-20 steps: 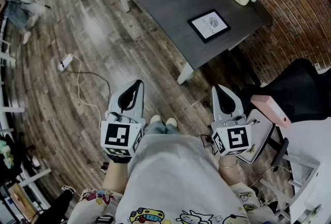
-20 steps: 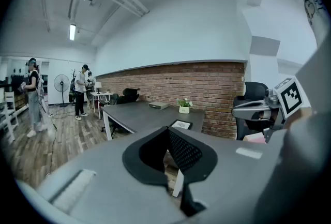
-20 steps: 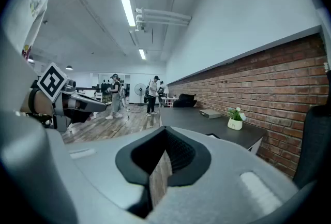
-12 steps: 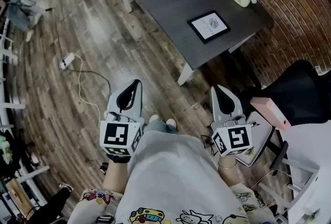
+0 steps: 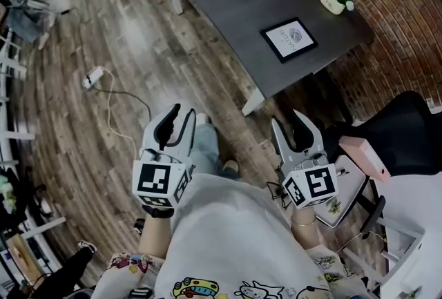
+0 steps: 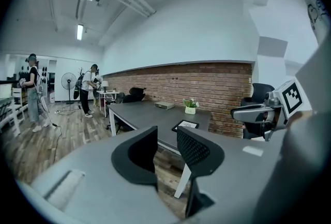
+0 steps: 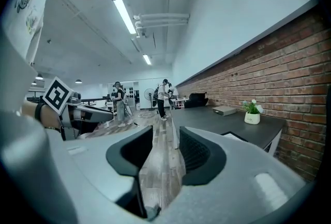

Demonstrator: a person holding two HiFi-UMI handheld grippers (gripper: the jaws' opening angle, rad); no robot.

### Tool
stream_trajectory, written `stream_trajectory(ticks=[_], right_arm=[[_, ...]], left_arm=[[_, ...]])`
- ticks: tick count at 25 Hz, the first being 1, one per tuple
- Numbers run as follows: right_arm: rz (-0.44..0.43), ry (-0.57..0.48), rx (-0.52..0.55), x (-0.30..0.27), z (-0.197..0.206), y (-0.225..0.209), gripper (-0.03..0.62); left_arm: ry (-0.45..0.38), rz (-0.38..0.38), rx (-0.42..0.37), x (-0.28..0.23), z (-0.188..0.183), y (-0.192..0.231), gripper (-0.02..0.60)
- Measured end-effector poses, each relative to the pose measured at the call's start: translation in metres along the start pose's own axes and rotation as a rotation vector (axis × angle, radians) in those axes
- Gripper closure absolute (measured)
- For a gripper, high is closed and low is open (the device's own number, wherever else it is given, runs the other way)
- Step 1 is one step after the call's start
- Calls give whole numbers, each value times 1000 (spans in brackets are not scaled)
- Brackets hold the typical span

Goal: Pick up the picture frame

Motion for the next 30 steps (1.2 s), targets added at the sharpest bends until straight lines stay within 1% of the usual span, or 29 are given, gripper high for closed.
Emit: stream_trajectory(ticks=[6,11,16,20,25,30], right_arm=[[12,10,9,-56,-23,-7,431],[18,12,1,-115,-52,-14,424],[49,13,-6,-163,-75,-22,421],[86,13,-29,-188,-84,-28,416],[138,28,-68,-213,-87,-26,409],[197,49,-104,-220,-87,-25,389]], left_arm=[[-8,26,2,-39,-19,41,443],[-16,33,-14,-75,-50,95,423],[-14,44,-37,-106,-75,142,416],[-10,66,-52,-127,-87,169,413],[10,113,-62,-143,-89,198,402],[33,154,-67,-156,-88,211,396]])
Point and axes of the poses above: the fingertips, and each gripper's own axes: x backward along the fingers, y to its left, z out of its underside, the point moved 3 cm from there along x, backward along the fingers, and after that the axes turned 13 degrees about y, right-handed, at the moved point
